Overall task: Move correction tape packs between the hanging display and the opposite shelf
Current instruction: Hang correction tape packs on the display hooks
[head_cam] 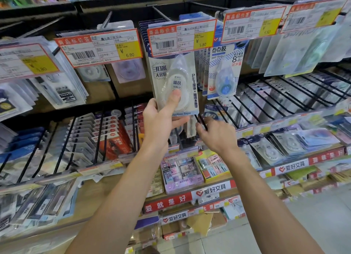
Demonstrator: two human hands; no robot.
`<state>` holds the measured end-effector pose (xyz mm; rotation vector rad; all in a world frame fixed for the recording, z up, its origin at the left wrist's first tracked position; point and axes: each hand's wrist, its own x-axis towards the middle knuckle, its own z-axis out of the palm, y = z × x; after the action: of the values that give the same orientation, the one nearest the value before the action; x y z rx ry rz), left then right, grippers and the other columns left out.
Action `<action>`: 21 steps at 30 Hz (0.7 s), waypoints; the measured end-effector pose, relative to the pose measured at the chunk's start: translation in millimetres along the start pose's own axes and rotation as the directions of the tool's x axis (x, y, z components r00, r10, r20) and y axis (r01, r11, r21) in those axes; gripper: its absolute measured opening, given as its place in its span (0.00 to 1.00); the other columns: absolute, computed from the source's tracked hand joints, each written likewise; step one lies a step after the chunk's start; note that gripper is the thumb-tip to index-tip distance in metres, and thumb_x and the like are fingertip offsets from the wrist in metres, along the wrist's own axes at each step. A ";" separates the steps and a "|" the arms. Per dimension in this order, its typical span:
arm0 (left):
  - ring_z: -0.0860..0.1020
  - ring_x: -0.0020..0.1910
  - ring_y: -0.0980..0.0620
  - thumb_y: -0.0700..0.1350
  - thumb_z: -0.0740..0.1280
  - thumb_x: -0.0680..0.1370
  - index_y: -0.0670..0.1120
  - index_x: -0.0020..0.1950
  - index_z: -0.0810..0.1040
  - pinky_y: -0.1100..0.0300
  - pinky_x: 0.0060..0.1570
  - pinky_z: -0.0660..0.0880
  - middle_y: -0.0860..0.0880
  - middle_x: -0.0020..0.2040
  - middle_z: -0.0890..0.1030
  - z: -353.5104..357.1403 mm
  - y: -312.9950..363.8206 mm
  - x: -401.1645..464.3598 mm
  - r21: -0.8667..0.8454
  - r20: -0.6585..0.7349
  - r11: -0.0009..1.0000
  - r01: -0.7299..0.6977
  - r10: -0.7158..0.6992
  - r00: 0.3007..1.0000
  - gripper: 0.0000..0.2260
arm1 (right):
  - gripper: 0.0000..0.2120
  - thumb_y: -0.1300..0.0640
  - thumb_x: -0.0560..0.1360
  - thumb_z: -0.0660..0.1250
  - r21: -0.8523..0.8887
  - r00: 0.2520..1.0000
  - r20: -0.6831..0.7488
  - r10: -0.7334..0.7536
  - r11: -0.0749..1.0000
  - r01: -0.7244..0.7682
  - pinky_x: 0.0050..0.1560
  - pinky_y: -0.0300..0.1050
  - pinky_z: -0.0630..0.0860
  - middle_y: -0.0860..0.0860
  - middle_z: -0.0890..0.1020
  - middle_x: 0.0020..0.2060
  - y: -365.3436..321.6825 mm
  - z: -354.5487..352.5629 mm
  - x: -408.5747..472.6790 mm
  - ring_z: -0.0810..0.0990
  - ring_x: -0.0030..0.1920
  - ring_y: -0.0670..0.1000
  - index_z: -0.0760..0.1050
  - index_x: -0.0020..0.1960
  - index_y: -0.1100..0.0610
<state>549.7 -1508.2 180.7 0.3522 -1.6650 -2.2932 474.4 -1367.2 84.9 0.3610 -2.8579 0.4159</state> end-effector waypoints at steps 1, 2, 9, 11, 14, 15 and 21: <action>0.87 0.46 0.48 0.49 0.72 0.78 0.43 0.63 0.76 0.55 0.43 0.84 0.47 0.55 0.85 1.9 -0.4 1.8 -0.009 -0.005 1.000 0.011 -0.011 1.000 0.18 | 0.22 0.43 0.83 0.54 0.001 1.000 0.000 -0.002 1.000 0.002 0.38 0.48 0.63 0.60 0.84 0.45 0.3 0.3 0.3 0.82 0.48 0.61 0.76 0.58 0.60; 0.87 0.45 0.48 0.50 0.73 0.77 0.43 0.64 0.77 0.54 0.43 0.84 0.47 0.55 0.85 3.4 -0.5 3.9 -0.016 -0.012 1.000 0.021 -0.021 1.000 0.19 | 0.22 0.43 0.83 0.54 0.002 1.000 0.000 -0.002 1.000 0.002 0.38 0.48 0.63 0.60 0.84 0.45 0.6 0.5 0.5 0.82 0.48 0.61 0.76 0.58 0.60; 0.87 0.45 0.47 0.49 0.74 0.76 0.43 0.63 0.78 0.54 0.46 0.84 0.46 0.55 0.86 3.3 -4.4 19.2 -0.018 -0.056 0.999 0.048 -0.049 0.997 0.19 | 0.22 0.43 0.83 0.54 -0.002 1.000 -0.013 0.002 1.000 -0.002 0.38 0.48 0.63 0.59 0.84 0.45 1.8 3.0 0.6 0.83 0.48 0.61 0.77 0.57 0.59; 0.86 0.49 0.48 0.49 0.74 0.76 0.43 0.64 0.78 0.54 0.48 0.84 0.46 0.56 0.85 2.0 -7.0 22.8 -0.031 -0.062 0.999 0.040 -0.041 0.997 0.20 | 0.22 0.43 0.83 0.55 0.006 1.000 -0.019 0.002 1.000 -0.002 0.38 0.48 0.63 0.59 0.84 0.44 2.8 4.2 1.0 0.83 0.48 0.61 0.77 0.55 0.60; 0.85 0.53 0.48 0.49 0.75 0.75 0.43 0.66 0.77 0.54 0.50 0.83 0.45 0.58 0.85 1.8 -10.5 27.0 -0.047 -0.079 0.998 0.041 -0.044 0.996 0.22 | 0.22 0.43 0.82 0.55 0.007 1.000 -0.028 0.000 1.000 0.001 0.38 0.48 0.63 0.60 0.84 0.43 3.9 7.5 2.0 0.83 0.47 0.61 0.77 0.54 0.60; 0.85 0.52 0.48 0.49 0.76 0.75 0.42 0.67 0.76 0.54 0.52 0.83 0.45 0.58 0.84 2.5 -11.4 28.0 -0.057 -0.085 0.997 0.048 -0.053 0.995 0.23 | 0.22 0.42 0.82 0.55 0.007 0.999 -0.033 0.001 1.000 -0.001 0.38 0.47 0.63 0.59 0.84 0.43 4.3 8.8 2.5 0.83 0.47 0.61 0.78 0.54 0.59; 0.87 0.46 0.47 0.51 0.79 0.71 0.37 0.74 0.64 0.53 0.53 0.83 0.41 0.60 0.82 5.4 -15.2 30.5 -0.088 -0.155 0.989 0.116 -0.128 0.979 0.40 | 0.22 0.42 0.82 0.54 0.032 0.999 -0.034 0.002 0.999 -0.001 0.38 0.47 0.63 0.58 0.85 0.44 6.2 12.5 3.0 0.83 0.48 0.60 0.79 0.55 0.57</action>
<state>518.1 -1510.2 166.9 0.6205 -1.5092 -2.3394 467.5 -1365.9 72.5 0.3541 -2.8210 0.4643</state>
